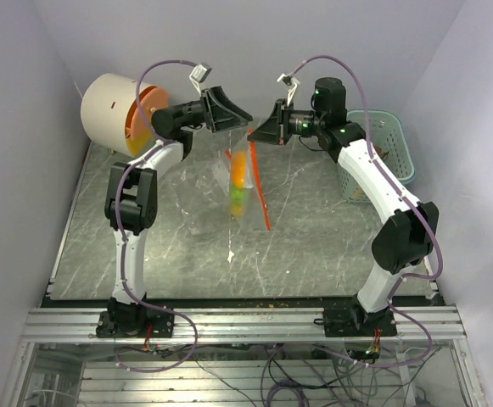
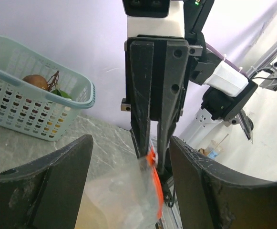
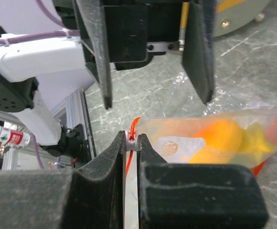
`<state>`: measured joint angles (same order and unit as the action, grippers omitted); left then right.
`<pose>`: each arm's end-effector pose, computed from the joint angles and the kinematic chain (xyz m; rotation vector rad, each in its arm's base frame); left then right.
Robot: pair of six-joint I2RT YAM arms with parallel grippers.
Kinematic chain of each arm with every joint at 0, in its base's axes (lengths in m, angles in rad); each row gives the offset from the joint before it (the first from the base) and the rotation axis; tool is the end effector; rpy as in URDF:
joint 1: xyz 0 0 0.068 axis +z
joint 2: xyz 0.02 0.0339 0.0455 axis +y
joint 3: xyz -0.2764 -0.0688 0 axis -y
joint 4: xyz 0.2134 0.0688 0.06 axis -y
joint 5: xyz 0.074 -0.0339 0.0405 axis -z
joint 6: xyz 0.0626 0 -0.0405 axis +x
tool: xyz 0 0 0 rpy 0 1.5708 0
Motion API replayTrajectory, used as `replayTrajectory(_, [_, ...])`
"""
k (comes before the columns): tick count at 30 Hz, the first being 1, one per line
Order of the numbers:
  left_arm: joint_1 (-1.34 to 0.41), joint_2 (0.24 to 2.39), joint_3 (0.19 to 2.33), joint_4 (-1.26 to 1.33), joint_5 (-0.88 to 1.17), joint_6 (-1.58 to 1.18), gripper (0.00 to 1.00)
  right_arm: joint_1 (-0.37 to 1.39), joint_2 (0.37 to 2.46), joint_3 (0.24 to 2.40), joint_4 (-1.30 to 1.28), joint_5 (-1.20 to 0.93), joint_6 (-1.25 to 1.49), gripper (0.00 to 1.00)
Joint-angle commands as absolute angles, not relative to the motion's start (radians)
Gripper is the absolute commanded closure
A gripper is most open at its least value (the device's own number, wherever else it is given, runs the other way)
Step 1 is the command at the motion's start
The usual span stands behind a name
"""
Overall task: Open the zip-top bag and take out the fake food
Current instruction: Unzip the zipper food storage bag at the center of the board.
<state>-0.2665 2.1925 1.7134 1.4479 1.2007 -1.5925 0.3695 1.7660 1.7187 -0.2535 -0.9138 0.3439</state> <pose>0.4214 -0.1755 0.3727 0.7159 1.3680 -1.9070 0.3521 0.1895 0.4012 -0.6935 1.8407 1.3278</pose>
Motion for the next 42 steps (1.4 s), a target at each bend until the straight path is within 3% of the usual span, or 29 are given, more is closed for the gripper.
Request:
replayTrajectory(1, [-0.306, 2.259, 1.801, 1.726, 1.196, -1.571, 0.24, 0.367, 1.758, 1.703, -0.197, -1.029, 0.363, 1.0])
replayTrajectory(5, [-0.336, 2.258, 1.806, 1.729, 1.208, -1.529, 0.24, 0.36, 1.756, 1.711, -0.208, -1.069, 0.363, 1.0])
replayTrajectory(8, [-0.34, 2.249, 1.783, 1.728, 1.206, -1.507, 0.29, 0.347, 1.751, 1.713, -0.202, -1.077, 0.373, 1.0])
replayTrajectory(15, [-0.339, 2.237, 1.741, 1.73, 1.196, -1.507, 0.69, 0.312, 1.754, 1.715, -0.214, -1.071, 0.377, 1.0])
replayTrajectory(17, [-0.335, 2.227, 1.724, 1.73, 1.185, -1.505, 0.69, 0.311, 1.758, 1.714, -0.215, -1.07, 0.379, 1.0])
replayTrajectory(27, [-0.316, 2.222, 1.746, 1.73, 1.074, -1.527, 0.29, 0.311, 1.746, 1.684, -0.205, -1.083, 0.376, 1.0])
replayTrajectory(30, [-0.317, 2.223, 1.767, 1.731, 1.055, -1.538, 0.22, 0.311, 1.738, 1.664, -0.207, -1.08, 0.367, 1.0])
replayTrajectory(35, [-0.327, 2.191, 1.735, 1.732, 1.079, -1.526, 0.23, 0.305, 1.728, 1.654, -0.213, -1.07, 0.359, 1.0])
replayTrajectory(42, [-0.341, 2.135, 1.633, 1.731, 1.09, -1.497, 0.49, 0.282, 1.727, 1.633, -0.187, -1.08, 0.373, 1.0])
